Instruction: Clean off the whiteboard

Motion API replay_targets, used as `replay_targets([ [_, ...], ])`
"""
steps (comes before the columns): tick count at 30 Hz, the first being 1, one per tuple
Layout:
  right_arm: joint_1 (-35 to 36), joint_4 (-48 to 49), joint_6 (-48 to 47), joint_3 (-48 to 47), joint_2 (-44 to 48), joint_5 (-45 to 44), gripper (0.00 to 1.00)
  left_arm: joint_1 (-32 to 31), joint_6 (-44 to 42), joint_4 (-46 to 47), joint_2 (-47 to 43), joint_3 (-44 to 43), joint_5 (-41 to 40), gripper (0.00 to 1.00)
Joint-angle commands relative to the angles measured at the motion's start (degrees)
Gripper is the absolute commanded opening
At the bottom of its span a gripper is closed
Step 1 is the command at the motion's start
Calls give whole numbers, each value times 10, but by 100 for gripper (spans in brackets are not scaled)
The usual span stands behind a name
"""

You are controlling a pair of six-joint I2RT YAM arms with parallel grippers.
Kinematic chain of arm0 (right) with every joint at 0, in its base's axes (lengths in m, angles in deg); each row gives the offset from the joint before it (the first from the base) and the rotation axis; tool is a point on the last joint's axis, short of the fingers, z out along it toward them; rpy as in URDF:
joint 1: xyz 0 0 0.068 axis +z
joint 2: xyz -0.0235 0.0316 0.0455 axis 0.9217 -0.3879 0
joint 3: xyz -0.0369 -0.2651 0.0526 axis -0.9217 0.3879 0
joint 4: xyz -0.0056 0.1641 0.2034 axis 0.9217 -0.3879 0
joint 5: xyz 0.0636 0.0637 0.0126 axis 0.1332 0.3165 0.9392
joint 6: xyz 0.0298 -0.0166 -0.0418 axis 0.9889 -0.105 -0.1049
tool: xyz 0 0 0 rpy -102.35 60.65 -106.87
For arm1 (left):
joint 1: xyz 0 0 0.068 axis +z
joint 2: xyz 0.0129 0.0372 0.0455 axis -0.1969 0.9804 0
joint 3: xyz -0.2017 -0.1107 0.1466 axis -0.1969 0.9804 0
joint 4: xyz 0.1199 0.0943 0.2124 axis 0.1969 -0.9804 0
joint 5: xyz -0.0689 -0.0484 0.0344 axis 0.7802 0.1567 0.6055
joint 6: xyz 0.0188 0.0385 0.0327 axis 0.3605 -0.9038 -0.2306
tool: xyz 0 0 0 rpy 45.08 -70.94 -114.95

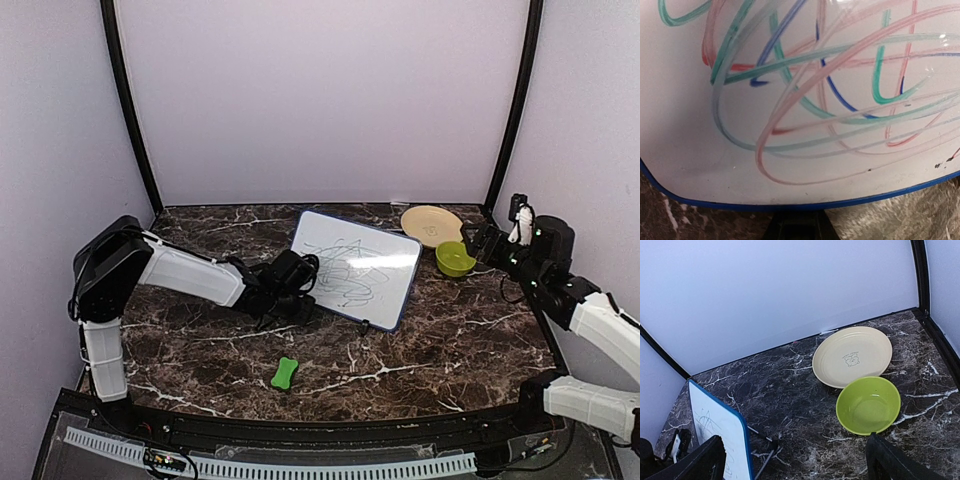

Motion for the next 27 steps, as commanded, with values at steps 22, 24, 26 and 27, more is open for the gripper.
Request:
replay_targets([
  [22,-4,-53,-32,-86,-3,74,99,-113,-101,-8,-40,12,78,14],
  [24,-3,-55,-34,-89,-3,76,99,-113,-94,-18,-49,13,72,25],
  [26,-3,-58,-37,-92,-3,78,99,-113,-85,-25,-65,18,69,39],
  [27,-3,-59,-39,-94,-3,82,99,-114,-83,-26,-81,26,67,42],
])
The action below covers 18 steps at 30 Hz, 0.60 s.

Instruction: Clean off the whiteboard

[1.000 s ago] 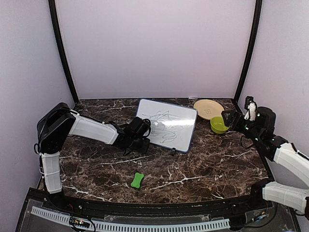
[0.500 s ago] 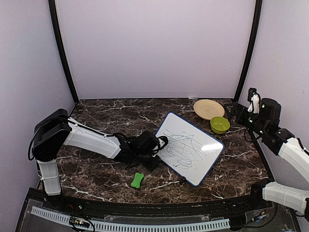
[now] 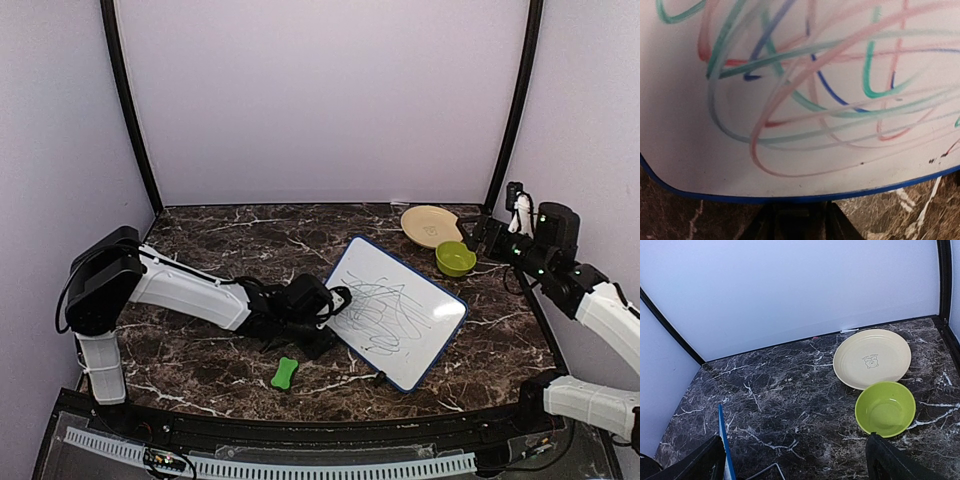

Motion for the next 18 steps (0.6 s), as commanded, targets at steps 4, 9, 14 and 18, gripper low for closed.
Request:
replay_targets([
  [4,-3,8,-16,-35,-3,31,98,-6,29,-53,-104,14,-25,63],
  [9,-4,3,-11,-43,-5,61,99,-5,81,-120,-167,27,-48,66],
  [14,-5,-12,-3,-44,-3,76,99,-9,208,-258,-214,49,-82,60],
  [18,-6,-14,-1,-39,-4,81,99,-46,299,-300,-250,91,-102,58],
])
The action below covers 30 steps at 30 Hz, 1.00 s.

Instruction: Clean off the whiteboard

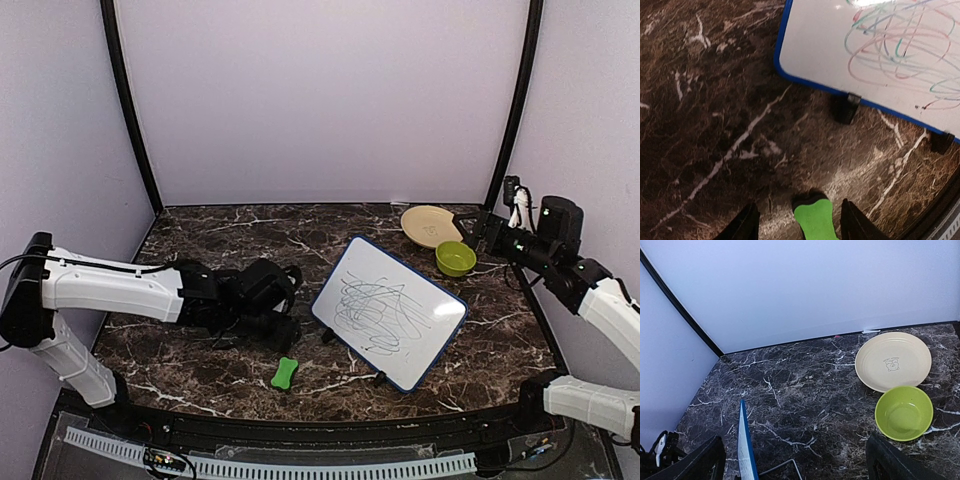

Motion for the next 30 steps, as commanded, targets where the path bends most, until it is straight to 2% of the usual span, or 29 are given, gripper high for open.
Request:
replay_targets([
  [1,-4,2,3,-11,-2,17,99,-43,133,-106,-44,51,-38,58],
  [4,-5,3,-1,-11,-9,25,99,-68,185,-109,-54,64,-51,58],
  [7,-7,3,-7,-12,-17,34,99,-74,199,-98,-50,69,-60,58],
  [14,-11,0,-10,-15,-17,41,99,-95,185,-100,15,36,-73,56],
  [23,-14,-10,-11,-14,-12,43,99,-106,183,-68,45,26,-55,48],
  [30,-15,-7,-9,-11,-16,49,99,-111,182,-61,55,27,-51,46],
])
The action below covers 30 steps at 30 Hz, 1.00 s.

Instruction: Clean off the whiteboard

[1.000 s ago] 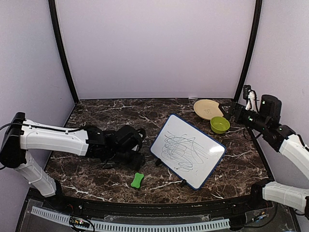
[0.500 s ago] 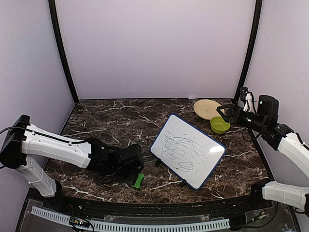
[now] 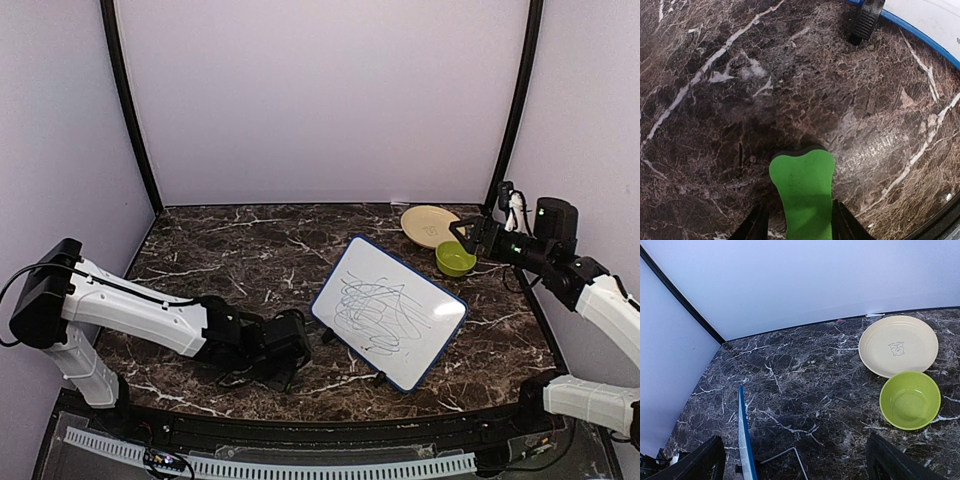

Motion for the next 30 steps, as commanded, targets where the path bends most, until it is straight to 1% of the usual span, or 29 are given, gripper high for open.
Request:
replay_targets([
  [1,-3,15,-6,-11,2,13,99,-6,4,6,0,-10,4,46],
  [4,-2,15,-5,-10,0,15,98,-6,5,7,4,-12,6,48],
  [7,-3,15,-5,-10,1,15,99,-6,8,7,11,-14,6,48],
  [14,-3,12,-7,-11,1,8,99,-6,13,8,20,-11,10,45],
  [23,-4,9,-4,-5,2,6,99,-6,12,10,18,-10,-1,30],
  [27,-4,4,-4,-3,5,7,99,-6,16,7,29,-9,0,31],
  [30,-4,-1,-5,-4,8,5,99,-6,17,2,37,-14,4,35],
])
